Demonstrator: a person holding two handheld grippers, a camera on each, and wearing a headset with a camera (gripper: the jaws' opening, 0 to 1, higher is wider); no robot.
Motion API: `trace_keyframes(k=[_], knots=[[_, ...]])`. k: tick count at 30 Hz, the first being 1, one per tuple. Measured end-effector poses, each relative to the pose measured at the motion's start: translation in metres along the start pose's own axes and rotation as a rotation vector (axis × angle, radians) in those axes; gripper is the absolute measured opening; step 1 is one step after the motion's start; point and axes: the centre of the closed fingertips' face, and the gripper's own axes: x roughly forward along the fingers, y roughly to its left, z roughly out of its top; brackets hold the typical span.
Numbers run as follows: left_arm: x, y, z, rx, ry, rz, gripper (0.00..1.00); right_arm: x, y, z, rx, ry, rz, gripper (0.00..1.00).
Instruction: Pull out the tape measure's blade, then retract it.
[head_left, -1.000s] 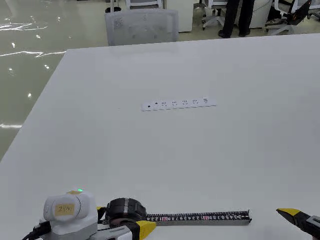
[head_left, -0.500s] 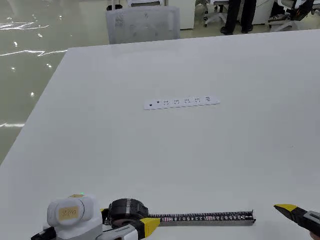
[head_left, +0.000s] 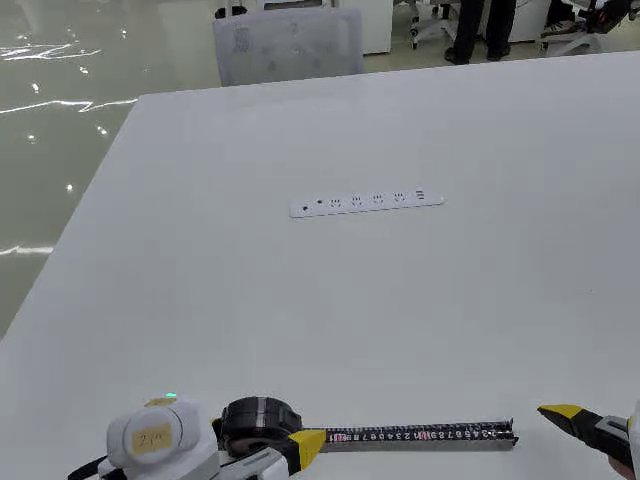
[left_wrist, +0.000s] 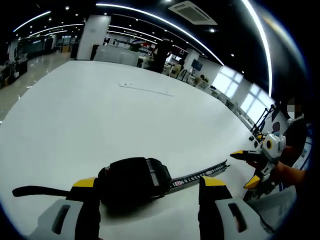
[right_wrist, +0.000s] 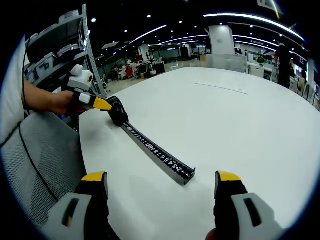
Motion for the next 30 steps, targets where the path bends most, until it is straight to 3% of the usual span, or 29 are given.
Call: trace_keyframes(k=[15,19,30], knots=[[0.008,0.01,-0.001,0.002,-0.048,0.121,0.73,0.008,-0.006,0.001,-0.008,0.001,0.016,0.88],[0.009,0.014,-0.001,-0.016,-0.06,0.138,0.69,0.011,-0.007,-0.002,-0.014,0.003,0.02,0.86],[0.012,0.017,-0.003,0.009,-0.063,0.186,0.67,0.016,-0.01,-0.002,-0.039,0.006,0.034,0.81]])
